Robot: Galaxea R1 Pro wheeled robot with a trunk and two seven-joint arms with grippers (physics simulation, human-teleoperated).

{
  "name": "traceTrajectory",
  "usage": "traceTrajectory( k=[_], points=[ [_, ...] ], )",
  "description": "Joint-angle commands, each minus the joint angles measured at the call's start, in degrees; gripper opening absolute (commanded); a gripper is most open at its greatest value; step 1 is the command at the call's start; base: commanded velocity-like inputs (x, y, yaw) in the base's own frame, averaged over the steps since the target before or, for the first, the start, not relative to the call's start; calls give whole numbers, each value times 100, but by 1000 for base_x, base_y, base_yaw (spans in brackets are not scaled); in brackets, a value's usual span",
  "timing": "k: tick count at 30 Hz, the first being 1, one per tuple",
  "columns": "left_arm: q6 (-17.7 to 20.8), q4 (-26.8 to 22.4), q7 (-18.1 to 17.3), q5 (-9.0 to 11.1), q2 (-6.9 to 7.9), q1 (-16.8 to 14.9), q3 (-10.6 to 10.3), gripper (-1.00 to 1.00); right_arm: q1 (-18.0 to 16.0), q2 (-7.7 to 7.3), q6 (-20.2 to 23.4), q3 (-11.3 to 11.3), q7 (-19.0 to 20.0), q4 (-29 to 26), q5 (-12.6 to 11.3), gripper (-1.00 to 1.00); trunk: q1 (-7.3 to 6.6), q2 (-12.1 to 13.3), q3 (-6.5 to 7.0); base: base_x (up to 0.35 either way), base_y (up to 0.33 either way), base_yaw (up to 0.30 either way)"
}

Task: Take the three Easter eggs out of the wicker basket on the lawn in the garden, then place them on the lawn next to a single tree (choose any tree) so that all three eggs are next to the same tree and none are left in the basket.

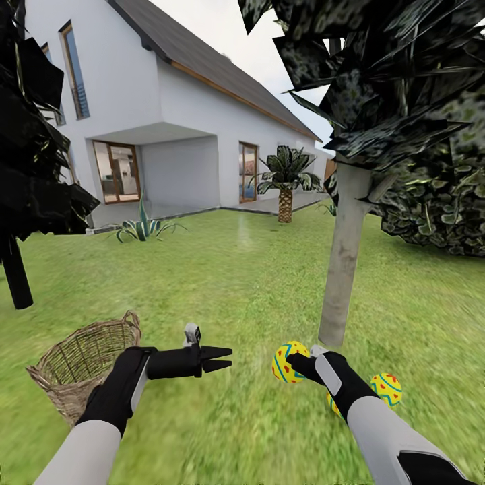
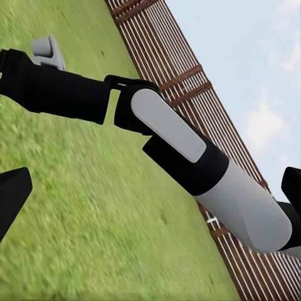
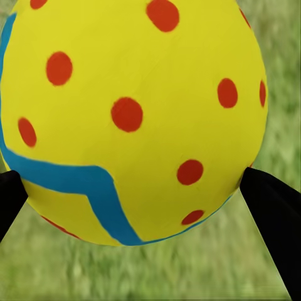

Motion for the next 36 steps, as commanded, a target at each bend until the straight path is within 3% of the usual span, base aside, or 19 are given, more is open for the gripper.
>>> traceTrajectory(
  k=[1, 36],
  points=[
    [60, -6, -46, -59, -10, -3, 20, 100, -2, 4, 22, -21, -43, -12, -59, -100, 1, -5, -29, 0, 0, 0],
    [60, -6, -49, -63, -6, -3, 17, 100, -2, 4, 13, -9, -42, -12, -28, -100, 91, -52, -805, 0, 0, 0]
  ],
)
